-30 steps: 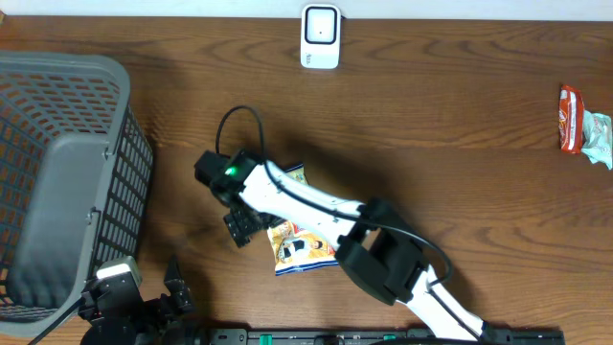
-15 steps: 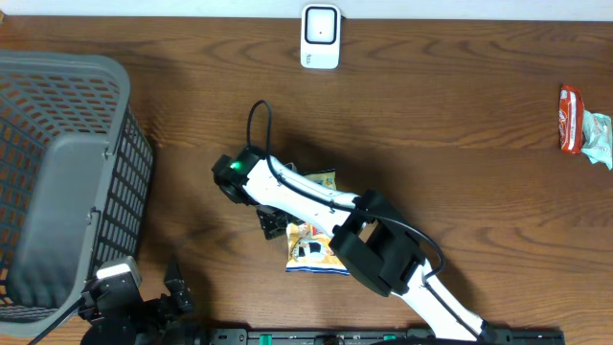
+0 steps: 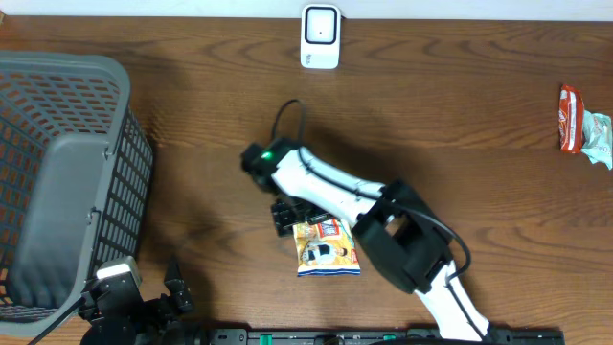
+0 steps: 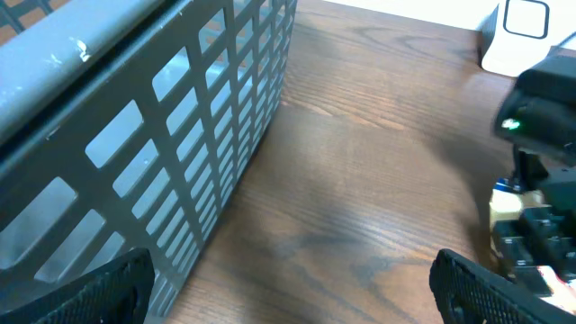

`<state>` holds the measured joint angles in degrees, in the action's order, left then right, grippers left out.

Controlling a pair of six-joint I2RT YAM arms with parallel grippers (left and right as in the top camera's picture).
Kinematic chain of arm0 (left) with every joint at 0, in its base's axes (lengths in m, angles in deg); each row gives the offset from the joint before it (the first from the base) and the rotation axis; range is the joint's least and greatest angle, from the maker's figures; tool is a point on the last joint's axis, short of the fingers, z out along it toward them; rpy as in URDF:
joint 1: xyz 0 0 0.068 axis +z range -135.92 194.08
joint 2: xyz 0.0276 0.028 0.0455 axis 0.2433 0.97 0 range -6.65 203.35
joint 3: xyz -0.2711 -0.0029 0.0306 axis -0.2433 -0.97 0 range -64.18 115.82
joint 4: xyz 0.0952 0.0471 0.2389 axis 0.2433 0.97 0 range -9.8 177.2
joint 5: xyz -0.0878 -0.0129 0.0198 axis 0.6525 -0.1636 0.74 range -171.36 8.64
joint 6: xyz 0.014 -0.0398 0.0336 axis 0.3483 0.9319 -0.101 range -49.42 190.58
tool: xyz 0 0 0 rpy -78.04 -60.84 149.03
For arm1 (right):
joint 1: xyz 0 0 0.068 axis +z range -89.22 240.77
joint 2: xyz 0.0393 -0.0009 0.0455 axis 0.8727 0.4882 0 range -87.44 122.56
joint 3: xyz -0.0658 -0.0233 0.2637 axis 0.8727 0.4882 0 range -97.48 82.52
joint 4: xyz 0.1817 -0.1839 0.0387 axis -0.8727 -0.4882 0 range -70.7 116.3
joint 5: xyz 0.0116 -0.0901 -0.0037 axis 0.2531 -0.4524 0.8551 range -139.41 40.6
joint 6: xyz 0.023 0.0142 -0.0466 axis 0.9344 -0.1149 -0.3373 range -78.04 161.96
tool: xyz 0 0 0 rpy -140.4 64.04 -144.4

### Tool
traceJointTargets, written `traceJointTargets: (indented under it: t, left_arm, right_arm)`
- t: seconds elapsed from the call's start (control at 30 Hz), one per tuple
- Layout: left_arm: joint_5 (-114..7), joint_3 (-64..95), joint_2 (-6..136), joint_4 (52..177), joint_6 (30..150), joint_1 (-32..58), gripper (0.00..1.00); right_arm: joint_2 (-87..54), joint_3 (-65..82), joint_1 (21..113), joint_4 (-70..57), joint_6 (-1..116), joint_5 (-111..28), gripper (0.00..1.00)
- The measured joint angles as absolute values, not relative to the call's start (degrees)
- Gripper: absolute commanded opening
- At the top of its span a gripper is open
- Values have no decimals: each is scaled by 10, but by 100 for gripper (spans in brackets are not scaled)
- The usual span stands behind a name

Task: Scan the item barcode

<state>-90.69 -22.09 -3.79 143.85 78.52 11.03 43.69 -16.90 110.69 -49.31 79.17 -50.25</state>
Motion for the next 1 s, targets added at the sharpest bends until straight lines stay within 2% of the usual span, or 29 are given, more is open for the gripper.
traceJointTargets:
  t: [0.07,0.13,0.17,0.3,0.4,0.5,0.57,0.6,0.63,0.73,1.0]
  left_arm:
    - [-907,-221,-38,1438,785,110,98]
    - [-907,-221,-38,1439,785,110,98]
    - [-907,-221,-38,1438,785,110,98]
    - [-907,-221,-38,1439,785,110,98]
    - [-907,-221,-38,1439,785,110,98]
    - [-907,-221,-38,1439,785,110,98]
    - [-907,-221,-38,1438,785,110,98]
    - [-907,-221,-38,1438,785,110,98]
    - [-907,-221,-38,1438,785,110,98]
    - [-907,-221,-38,1439,785,110,98]
    - [-907,-221,-38,1439,785,110,98]
  right_arm:
    - [431,-147,1089,-483,754,-471,45]
    - [426,-136,1078,-476,731,-459,19]
    - [424,-133,1073,-475,710,-453,10]
    - [419,-135,1050,-482,601,-369,6]
    - [442,-138,1024,-523,450,-181,1]
    - [481,-138,1002,-634,242,-20,1]
    - [488,-138,985,-673,141,50,1]
    - [488,-138,984,-674,136,54,1]
    - [488,-142,967,-699,68,101,1]
    - [488,-142,949,-710,19,158,1]
    - [488,-143,939,-711,55,316,1]
